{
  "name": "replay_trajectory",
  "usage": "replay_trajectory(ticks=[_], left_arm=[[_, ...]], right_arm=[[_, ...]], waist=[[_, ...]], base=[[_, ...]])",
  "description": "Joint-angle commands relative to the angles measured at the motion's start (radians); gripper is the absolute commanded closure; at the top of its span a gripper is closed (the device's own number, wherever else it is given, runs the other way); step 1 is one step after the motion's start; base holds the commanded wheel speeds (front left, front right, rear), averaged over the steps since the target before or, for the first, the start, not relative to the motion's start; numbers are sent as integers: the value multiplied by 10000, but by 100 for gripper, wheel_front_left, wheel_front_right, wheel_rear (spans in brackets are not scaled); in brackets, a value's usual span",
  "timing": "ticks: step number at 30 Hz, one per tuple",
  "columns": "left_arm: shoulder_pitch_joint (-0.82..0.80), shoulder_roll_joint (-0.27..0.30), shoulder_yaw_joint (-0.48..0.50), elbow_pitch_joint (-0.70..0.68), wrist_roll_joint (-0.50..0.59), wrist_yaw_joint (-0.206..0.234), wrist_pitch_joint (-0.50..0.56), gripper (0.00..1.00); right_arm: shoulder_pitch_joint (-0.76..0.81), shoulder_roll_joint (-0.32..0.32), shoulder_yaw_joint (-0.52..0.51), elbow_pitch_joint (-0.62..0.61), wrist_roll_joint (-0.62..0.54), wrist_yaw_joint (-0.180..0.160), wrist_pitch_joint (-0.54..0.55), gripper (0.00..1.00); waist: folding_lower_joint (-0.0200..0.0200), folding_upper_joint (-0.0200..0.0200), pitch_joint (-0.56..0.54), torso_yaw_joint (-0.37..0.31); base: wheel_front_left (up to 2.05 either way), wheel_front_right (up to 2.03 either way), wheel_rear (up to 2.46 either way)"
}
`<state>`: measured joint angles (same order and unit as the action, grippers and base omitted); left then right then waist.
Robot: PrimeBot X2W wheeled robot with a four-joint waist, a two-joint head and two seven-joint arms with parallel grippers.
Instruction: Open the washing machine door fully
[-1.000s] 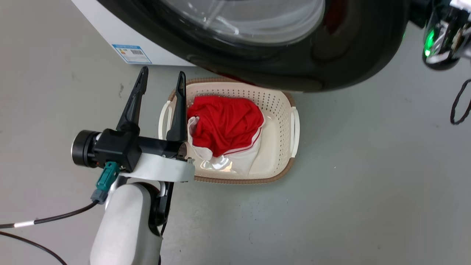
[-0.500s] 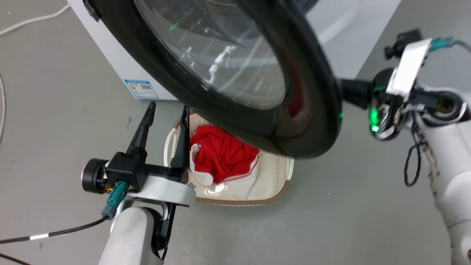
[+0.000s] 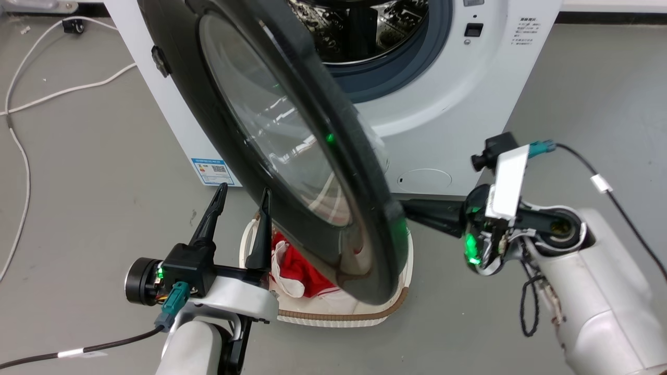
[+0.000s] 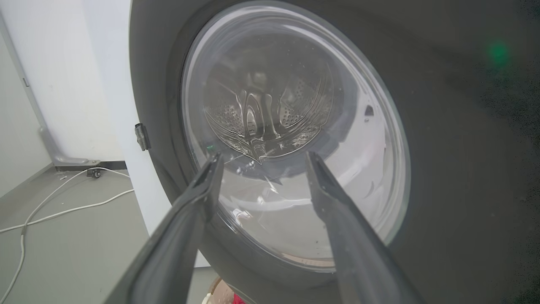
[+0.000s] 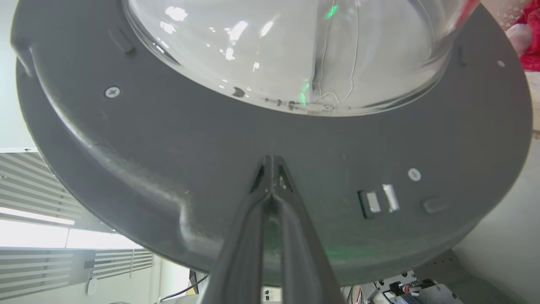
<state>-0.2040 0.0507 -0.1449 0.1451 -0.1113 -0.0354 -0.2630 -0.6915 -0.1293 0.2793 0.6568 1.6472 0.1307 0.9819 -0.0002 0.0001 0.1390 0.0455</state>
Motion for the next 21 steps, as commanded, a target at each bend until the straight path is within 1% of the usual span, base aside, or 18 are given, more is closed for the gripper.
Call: replay_trajectory(ticks=[1,8,11,13,17,21], left_arm=[[78,-10,15,12,-28,-36,-25,0],[200,-8,32,76,-73,16,-25,0],[265,-8,40,95,-106,41,-25,0],[314,-8,47,112,-130,66,-25,0],[374,-8,105,152,-118,73,-25,0],[477,-7,138,181,-187,88,-25,0]], right_arm=[[216,151,67,-90,80,0,24,100],[809,420,289,-527,44,0,-191,100],[1030,497,273,-778,-7,0,-527,100],[1177,508,154,-1015,-176,0,-1069,100],[1566,524,-184,-884,-1010,0,-3147,100],[1940,586,-661,-644,-1483,0,-5000,100]], waist=[[2,-1,-57,-18],[2,-1,-190,-96],[2,-1,-245,-151],[2,-1,-291,-193],[2,-1,-412,-300],[2,-1,-539,-357]], base=[[0,0,0],[0,0,0],[0,0,0],[0,0,0],[0,0,0],[0,0,0]])
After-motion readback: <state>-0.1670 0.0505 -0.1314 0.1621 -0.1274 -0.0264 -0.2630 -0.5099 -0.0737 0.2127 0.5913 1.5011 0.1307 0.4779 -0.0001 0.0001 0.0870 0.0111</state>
